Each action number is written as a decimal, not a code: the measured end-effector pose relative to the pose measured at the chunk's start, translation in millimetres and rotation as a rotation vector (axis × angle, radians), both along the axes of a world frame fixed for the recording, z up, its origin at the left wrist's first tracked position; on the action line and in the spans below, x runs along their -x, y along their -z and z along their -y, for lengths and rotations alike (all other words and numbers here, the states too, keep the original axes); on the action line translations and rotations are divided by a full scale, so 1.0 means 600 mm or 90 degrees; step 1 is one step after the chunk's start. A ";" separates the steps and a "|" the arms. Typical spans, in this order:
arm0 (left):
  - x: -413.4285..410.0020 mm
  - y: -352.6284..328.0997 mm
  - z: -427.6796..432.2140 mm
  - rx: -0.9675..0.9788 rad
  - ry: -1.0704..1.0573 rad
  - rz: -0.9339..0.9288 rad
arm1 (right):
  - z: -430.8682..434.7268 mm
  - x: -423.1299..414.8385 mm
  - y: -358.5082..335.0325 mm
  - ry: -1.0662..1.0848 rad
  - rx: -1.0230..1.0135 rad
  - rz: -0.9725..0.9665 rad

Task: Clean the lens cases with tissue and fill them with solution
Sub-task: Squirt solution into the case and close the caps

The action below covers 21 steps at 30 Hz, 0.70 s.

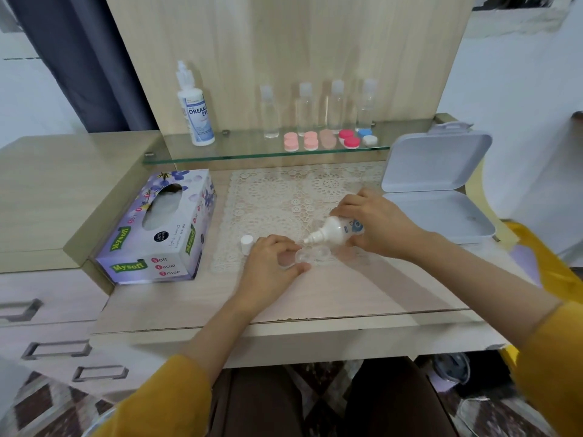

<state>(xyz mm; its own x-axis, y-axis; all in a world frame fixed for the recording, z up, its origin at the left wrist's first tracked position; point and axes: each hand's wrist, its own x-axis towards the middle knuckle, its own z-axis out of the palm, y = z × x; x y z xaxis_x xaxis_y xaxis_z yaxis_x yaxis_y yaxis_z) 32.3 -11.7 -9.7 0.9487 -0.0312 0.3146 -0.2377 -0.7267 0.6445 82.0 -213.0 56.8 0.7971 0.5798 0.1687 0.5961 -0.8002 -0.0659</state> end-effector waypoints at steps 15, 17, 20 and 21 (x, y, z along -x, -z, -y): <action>0.001 0.002 -0.008 0.010 0.009 0.015 | -0.025 0.010 -0.015 -0.012 0.174 0.081; 0.002 0.002 -0.008 0.010 0.008 0.013 | -0.028 0.011 -0.018 -0.008 0.190 0.087; 0.003 0.000 -0.008 0.015 0.008 0.009 | -0.031 0.012 -0.020 0.002 0.202 0.088; 0.004 0.000 -0.008 0.017 0.008 0.009 | -0.031 0.012 -0.021 0.004 0.204 0.087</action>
